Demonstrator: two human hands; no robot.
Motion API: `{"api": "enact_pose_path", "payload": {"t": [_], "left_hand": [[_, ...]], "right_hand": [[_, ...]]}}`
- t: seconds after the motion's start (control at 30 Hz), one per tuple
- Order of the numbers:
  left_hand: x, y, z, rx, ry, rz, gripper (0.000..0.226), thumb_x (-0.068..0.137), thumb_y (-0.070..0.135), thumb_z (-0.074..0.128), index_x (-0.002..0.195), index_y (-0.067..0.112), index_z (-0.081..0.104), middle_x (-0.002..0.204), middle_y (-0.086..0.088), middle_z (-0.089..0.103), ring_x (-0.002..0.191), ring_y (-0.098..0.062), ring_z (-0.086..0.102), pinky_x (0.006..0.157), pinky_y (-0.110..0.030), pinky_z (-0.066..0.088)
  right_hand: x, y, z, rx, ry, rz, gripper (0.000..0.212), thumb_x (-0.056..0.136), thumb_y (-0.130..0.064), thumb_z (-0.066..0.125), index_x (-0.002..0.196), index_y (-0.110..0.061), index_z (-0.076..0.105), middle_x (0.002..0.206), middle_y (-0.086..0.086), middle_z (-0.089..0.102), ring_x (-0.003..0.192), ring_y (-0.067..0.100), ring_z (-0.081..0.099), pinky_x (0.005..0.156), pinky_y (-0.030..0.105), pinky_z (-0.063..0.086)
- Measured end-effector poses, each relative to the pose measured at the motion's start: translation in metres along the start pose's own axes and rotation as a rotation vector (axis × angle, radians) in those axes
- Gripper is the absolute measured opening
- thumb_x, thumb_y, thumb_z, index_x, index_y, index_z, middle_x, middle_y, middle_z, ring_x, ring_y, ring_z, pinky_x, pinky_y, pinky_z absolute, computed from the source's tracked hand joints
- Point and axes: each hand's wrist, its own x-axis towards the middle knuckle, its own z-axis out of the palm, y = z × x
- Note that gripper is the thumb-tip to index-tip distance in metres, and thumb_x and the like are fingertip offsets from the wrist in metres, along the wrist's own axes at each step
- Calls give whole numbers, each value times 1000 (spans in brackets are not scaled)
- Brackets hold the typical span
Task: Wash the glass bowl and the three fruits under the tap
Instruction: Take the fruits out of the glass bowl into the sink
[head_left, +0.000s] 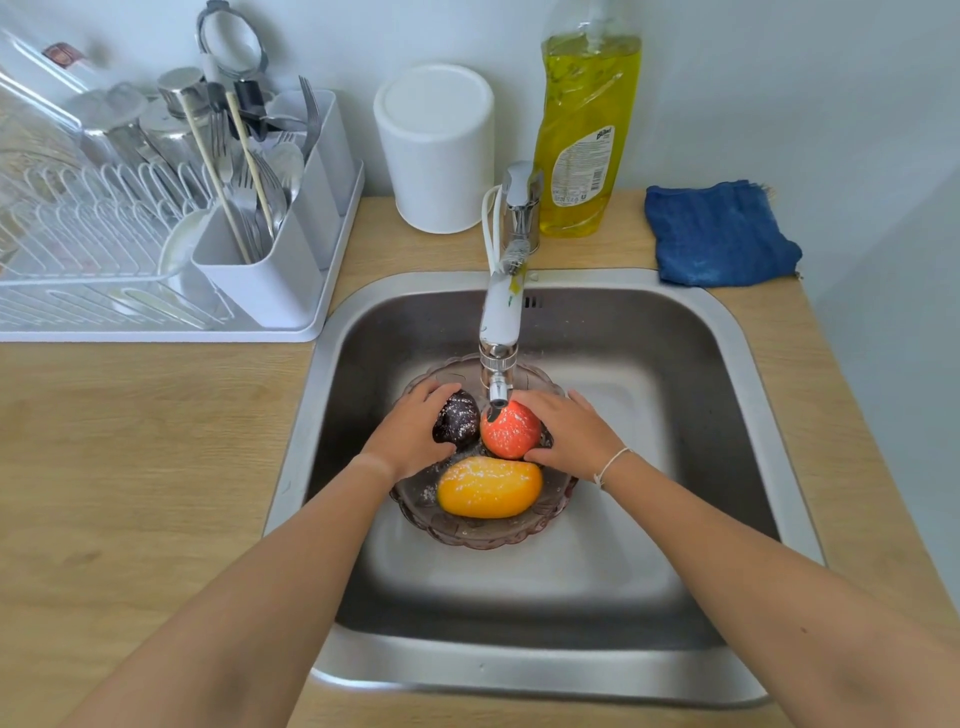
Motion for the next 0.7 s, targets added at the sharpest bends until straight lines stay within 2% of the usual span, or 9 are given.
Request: {"api": "enact_pose_path", "payload": {"t": [0.2, 0.33, 0.43, 0.57, 0.63, 0.7], "left_hand": [[-1, 7, -5, -113, 52, -8, 76, 74, 21, 74, 140, 24, 35, 143, -1, 37, 129, -19, 39, 105, -31, 35], [5, 19, -16, -173, 119, 9, 70, 75, 21, 73, 137, 19, 41, 137, -2, 40, 126, -19, 41, 107, -30, 35], [15, 39, -25, -181, 141, 63, 68, 77, 20, 72, 137, 17, 40, 138, -3, 41, 128, -19, 41, 102, -23, 28], [33, 64, -23, -332, 65, 104, 77, 74, 24, 76, 140, 20, 36, 140, -5, 44, 129, -21, 43, 109, -33, 31], [43, 76, -17, -230, 65, 118, 80, 73, 28, 75, 142, 22, 34, 140, -6, 42, 129, -21, 41, 107, -27, 28], [53, 91, -11, -146, 69, 149, 82, 70, 33, 73, 141, 17, 35, 139, -11, 40, 129, -25, 40, 109, -31, 29]], "right_hand": [[-7, -2, -3, 79, 79, 42, 79, 76, -38, 68, 141, -31, 24, 149, -1, 34, 133, 24, 37, 116, 43, 19], [-21, 1, -19, 246, 278, 73, 80, 74, -32, 72, 140, -28, 29, 143, 0, 40, 128, 24, 43, 107, 39, 38], [-39, 10, -32, 324, 419, 177, 80, 73, -28, 74, 140, -25, 31, 144, 0, 40, 129, 21, 42, 105, 35, 37], [-63, 22, -37, 439, 540, 375, 81, 74, -24, 75, 141, -25, 29, 144, 1, 38, 128, 20, 44, 100, 32, 39], [-70, 26, -32, 454, 554, 456, 82, 74, -23, 74, 141, -24, 28, 144, 2, 37, 128, 21, 45, 100, 32, 39], [-77, 27, -24, 459, 548, 519, 81, 74, -25, 74, 141, -23, 28, 143, 4, 38, 126, 24, 46, 98, 34, 41]]}}
